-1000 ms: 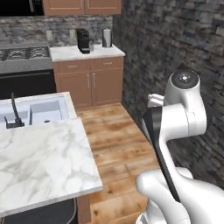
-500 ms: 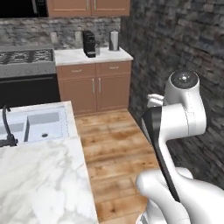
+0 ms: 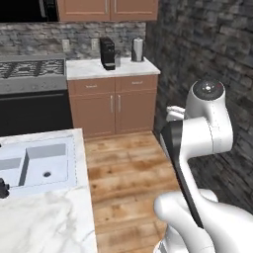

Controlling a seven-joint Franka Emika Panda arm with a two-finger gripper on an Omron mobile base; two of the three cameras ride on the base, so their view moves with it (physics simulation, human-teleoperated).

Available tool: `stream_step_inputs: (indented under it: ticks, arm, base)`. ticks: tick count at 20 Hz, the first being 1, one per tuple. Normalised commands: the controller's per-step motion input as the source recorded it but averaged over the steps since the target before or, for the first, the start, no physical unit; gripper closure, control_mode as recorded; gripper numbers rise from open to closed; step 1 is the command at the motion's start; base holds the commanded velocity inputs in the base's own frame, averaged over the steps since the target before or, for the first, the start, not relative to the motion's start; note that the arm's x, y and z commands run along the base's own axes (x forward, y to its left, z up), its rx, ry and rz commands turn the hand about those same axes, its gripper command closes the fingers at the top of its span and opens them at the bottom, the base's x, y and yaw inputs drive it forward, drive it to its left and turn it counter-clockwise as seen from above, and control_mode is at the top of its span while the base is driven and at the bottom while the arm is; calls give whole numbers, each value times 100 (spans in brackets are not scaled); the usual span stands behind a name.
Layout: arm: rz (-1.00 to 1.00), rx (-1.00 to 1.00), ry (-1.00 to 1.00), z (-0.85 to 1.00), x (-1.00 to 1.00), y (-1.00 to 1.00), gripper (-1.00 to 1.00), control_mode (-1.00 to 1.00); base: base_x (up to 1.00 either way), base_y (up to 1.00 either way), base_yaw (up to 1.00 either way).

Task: Pick the egg and butter from the fridge and place them by the bowl for mixing.

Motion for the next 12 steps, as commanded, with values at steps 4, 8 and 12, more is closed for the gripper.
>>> stream_step_inputs:
  ticks: [4,8,12]
  arm:
    - [0,0,0,0,0,0,100,100]
    - [0,0,0,0,0,0,100,100]
    - [0,0,0,0,0,0,100,100]
  base:
    - [73,-26,13]
    - [73,-27,13]
    - [73,-27,12]
